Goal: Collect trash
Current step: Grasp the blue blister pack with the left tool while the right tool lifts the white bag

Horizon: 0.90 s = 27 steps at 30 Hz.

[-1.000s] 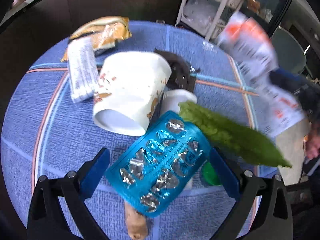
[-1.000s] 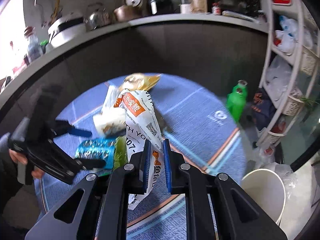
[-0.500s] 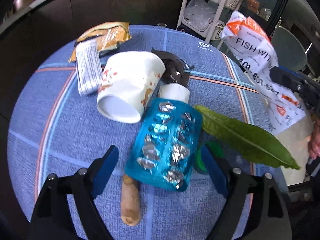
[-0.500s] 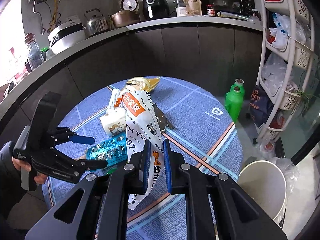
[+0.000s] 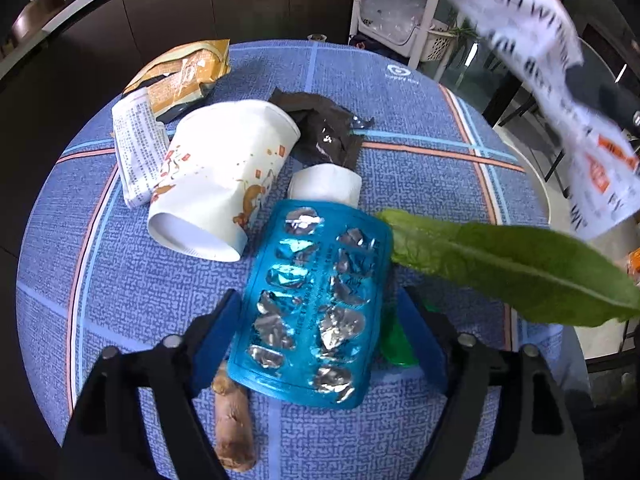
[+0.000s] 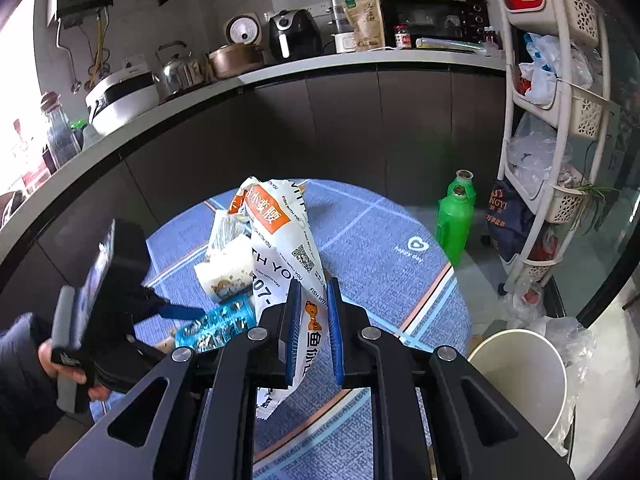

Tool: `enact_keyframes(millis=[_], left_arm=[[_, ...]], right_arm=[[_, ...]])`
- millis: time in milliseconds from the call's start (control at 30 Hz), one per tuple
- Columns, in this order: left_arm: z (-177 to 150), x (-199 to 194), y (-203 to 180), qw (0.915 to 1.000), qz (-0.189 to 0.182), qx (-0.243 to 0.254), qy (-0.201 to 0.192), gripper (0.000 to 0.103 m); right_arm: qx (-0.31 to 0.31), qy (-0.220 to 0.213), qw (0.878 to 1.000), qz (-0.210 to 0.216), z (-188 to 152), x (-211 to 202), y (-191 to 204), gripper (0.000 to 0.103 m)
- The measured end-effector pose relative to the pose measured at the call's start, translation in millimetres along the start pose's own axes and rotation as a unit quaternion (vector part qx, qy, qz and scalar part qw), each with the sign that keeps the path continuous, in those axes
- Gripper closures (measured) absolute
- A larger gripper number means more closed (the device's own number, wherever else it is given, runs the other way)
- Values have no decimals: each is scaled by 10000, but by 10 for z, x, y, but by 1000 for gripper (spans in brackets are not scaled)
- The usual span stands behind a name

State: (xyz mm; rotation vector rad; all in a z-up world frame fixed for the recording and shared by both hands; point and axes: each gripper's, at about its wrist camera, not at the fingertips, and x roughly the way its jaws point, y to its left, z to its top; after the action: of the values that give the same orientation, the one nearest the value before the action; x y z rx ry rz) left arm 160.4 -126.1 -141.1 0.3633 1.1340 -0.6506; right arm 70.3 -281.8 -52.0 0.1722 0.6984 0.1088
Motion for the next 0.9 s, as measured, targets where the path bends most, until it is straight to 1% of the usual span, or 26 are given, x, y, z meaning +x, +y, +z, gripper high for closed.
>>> enact_keyframes(millis=[33,67,167,267,367,467,567,600,667,800,900], left_arm=[[7,-5,-4,10000,53,-7,-24,34],[56,38,-17,10000,31,-36,-4,35],[25,-31,2,9998,25,-187,-106,36],[-5,-189,93,9983,57,-455,-360,36],[-71,-442,168,9943,111,-787,-707,36],[-174,-638,200,9909,151,-958,-935,36],[-250,-795,189,9876,36,-1099,-1120,36],[-246,-824,177,9869,-8,-1110,-1169,36],[-277,-879,147,9865,28,-1075,-1236,36],[-269,-996,77,9854,-23,-1006,-1376,36],[-322,-1110,18,9841,-27,-987,-1479,36]], right_arm=[[17,-39,10000,-17,3,-9,1,91],[18,-59,10000,-25,10,-16,-2,91],[43,-182,9998,-5,59,-65,-18,91],[72,-230,9997,-14,83,-82,-25,91],[231,-308,9993,12,102,-100,-66,91],[357,-333,9988,90,98,-102,-81,91],[341,-315,9989,80,87,-98,-69,91],[334,-320,9989,74,87,-104,-64,91],[334,-347,9988,64,102,-125,-47,91],[286,-521,9982,104,169,-240,-31,91],[260,-537,9982,96,163,-275,-33,91]])
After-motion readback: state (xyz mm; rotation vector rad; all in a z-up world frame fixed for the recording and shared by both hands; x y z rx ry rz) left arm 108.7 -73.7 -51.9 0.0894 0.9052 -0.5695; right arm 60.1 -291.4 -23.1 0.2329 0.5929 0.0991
